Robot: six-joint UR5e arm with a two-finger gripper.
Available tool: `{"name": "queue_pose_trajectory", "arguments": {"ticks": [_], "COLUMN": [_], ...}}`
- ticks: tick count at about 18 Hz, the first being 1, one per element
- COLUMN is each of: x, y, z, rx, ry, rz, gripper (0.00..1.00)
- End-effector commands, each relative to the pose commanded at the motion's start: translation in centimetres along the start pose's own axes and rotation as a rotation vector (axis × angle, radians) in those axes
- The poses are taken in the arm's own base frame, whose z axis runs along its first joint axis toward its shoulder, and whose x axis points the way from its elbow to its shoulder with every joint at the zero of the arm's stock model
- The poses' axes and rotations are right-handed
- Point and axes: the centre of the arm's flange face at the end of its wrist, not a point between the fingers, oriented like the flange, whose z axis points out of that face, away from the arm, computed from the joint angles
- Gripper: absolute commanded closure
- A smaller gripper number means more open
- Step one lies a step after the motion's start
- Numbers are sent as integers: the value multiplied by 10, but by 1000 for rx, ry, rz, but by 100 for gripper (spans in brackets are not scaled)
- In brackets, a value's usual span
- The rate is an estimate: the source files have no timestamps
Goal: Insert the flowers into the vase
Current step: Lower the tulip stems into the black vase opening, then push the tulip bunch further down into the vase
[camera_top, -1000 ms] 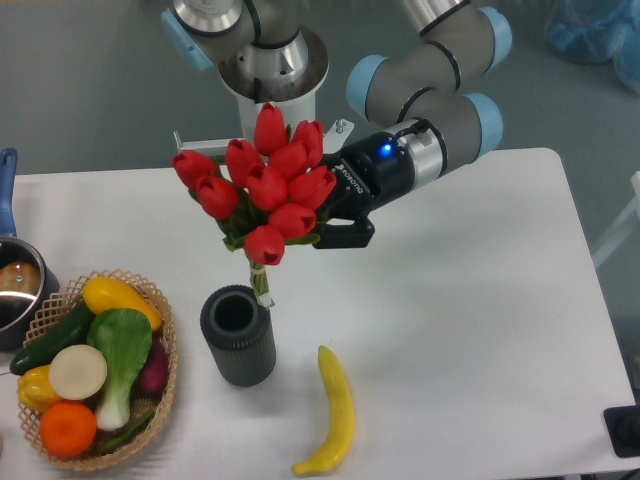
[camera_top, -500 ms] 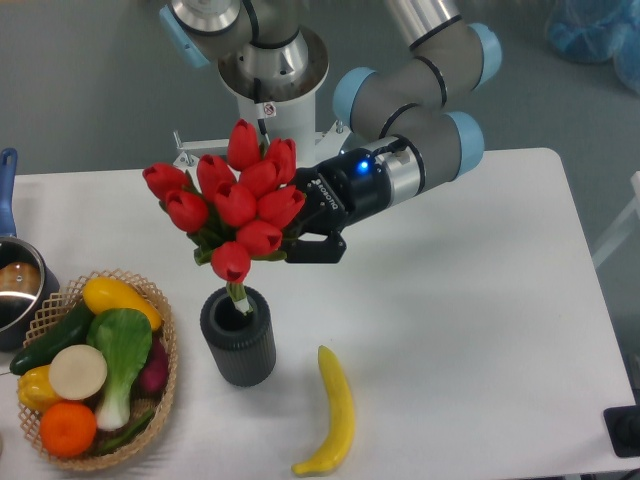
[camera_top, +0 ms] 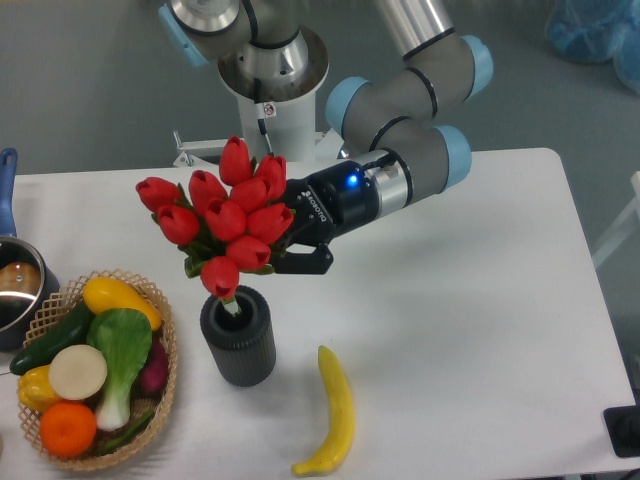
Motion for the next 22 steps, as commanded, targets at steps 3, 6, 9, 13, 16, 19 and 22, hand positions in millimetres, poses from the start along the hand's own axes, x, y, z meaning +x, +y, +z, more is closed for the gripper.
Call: {"name": "queue_pose_trajectory", "arguments": {"ticks": [3, 6, 9, 13, 16, 19, 22], "x": [1, 2, -3, -7, -7, -6, -5], "y": [6, 18, 29, 37, 39, 42, 47], "z": [-2, -5, -8, -11, -12, -13, -16], "rx": [1, 3, 5, 6, 6, 6, 6], "ry": [-5, -11, -16, -20, -23, -25, -32], "rz": [-2, 14, 22, 35, 31, 25, 19], "gripper": [63, 63, 63, 63, 63, 63, 63]}}
